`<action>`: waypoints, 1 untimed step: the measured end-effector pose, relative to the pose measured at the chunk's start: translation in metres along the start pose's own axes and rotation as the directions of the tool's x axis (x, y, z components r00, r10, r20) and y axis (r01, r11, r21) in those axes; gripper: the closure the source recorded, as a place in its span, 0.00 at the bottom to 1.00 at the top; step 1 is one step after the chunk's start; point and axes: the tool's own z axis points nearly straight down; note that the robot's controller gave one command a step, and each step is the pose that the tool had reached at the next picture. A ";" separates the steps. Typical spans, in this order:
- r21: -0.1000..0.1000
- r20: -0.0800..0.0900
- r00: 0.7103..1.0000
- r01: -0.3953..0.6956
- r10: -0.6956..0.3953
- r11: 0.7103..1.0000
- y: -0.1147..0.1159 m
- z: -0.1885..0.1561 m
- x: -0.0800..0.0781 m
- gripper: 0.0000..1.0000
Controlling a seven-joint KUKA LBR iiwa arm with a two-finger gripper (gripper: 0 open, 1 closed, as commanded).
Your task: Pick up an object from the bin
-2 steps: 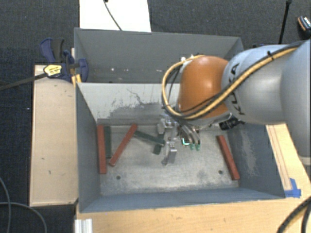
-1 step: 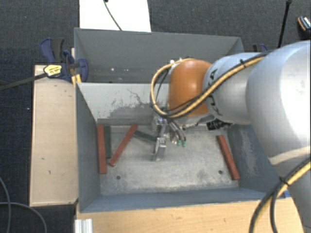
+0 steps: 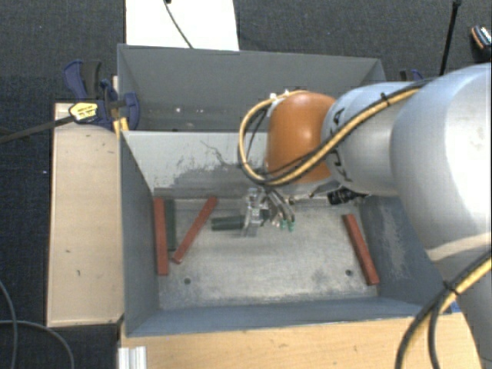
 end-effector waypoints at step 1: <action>0.002 0.008 0.959 0.284 -0.284 0.959 -0.010 -0.179 0.010 1.00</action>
Offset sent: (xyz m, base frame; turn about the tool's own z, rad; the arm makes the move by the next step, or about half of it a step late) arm -0.0130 -0.0096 0.1742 -0.2890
